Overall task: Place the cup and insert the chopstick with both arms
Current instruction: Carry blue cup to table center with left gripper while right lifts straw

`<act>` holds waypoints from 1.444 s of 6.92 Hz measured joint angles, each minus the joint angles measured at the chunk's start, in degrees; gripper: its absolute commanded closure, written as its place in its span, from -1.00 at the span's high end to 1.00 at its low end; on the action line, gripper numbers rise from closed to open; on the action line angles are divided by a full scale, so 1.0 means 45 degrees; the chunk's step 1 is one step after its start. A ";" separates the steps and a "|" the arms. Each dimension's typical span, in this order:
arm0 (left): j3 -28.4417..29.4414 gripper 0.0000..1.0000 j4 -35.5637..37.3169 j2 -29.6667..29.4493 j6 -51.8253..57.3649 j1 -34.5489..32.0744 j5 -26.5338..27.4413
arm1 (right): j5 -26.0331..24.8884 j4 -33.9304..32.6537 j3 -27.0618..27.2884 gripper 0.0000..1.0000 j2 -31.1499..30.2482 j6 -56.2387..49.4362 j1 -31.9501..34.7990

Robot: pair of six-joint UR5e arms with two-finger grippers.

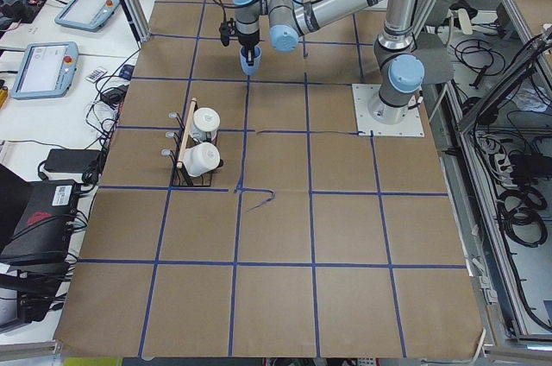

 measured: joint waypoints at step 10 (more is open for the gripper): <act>0.0866 0.96 0.2003 -0.1973 -0.4406 -0.4045 0.0067 | 0.0032 0.3291 -0.2315 -1.00 -0.0046 -0.0280 -0.0160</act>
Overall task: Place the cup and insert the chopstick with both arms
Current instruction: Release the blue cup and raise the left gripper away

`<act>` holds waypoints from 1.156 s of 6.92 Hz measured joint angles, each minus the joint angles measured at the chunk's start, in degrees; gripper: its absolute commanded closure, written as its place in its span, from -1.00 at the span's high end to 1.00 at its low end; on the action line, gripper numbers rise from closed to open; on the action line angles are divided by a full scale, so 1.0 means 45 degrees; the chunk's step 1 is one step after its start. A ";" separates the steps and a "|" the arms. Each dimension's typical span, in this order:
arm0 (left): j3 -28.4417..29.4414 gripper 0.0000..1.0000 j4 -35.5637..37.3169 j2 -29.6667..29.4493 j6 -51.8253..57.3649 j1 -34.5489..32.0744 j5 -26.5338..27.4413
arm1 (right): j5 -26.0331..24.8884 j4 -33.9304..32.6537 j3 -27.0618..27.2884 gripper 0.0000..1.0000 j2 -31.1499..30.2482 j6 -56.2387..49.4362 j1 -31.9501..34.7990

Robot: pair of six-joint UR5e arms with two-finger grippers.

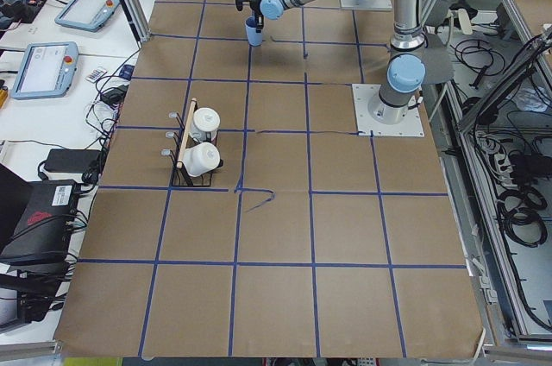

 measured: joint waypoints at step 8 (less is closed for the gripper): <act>0.5373 1.00 -0.6043 0.1373 0.5217 0.3347 0.0255 | 0.1012 0.2158 -0.3350 -1.00 -0.0100 -0.1249 0.0133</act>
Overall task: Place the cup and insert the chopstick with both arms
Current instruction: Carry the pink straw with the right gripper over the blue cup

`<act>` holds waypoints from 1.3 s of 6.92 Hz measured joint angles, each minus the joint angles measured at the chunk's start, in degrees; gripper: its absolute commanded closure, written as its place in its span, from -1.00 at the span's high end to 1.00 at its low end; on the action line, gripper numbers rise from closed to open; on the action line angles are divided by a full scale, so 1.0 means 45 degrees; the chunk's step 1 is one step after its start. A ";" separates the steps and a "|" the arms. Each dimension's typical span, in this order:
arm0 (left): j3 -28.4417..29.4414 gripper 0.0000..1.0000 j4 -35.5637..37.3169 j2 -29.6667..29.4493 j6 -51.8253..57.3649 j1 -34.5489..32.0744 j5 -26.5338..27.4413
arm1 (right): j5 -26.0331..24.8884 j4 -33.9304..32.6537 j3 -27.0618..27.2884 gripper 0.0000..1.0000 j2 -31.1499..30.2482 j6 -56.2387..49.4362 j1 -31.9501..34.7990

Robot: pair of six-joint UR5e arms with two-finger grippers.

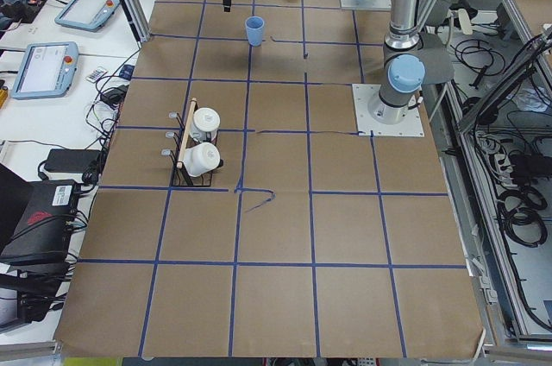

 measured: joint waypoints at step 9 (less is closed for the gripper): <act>-0.1149 1.00 -0.1453 0.1845 0.0060 0.1215 0.0700 | 0.0362 -0.5990 -0.0729 -1.00 0.1026 0.6953 0.7273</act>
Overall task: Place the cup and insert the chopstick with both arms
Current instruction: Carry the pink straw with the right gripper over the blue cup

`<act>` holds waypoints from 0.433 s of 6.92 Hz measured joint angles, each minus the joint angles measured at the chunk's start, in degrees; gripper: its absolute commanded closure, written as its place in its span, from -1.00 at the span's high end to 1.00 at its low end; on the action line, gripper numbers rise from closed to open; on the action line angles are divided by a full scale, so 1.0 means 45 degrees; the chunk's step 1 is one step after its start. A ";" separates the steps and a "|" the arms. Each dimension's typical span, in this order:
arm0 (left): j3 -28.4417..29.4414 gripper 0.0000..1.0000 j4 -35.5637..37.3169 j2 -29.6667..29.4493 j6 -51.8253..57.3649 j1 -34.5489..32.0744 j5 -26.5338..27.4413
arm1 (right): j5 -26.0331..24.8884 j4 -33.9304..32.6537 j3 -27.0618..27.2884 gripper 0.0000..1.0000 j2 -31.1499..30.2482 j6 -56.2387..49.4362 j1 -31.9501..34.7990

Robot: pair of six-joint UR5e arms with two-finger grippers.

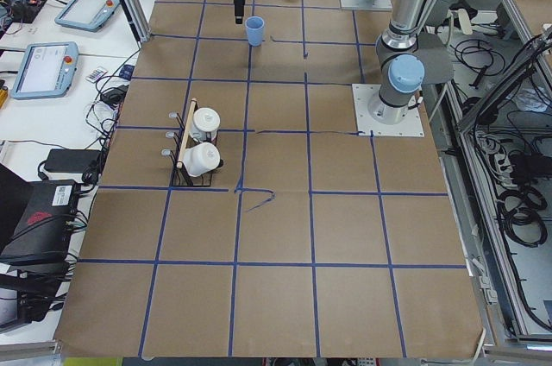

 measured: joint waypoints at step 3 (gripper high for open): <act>-0.0171 1.00 -0.0018 0.0077 -0.0066 -0.0008 0.0042 | -0.0054 -0.1814 0.0913 -1.00 0.0220 0.1529 0.1050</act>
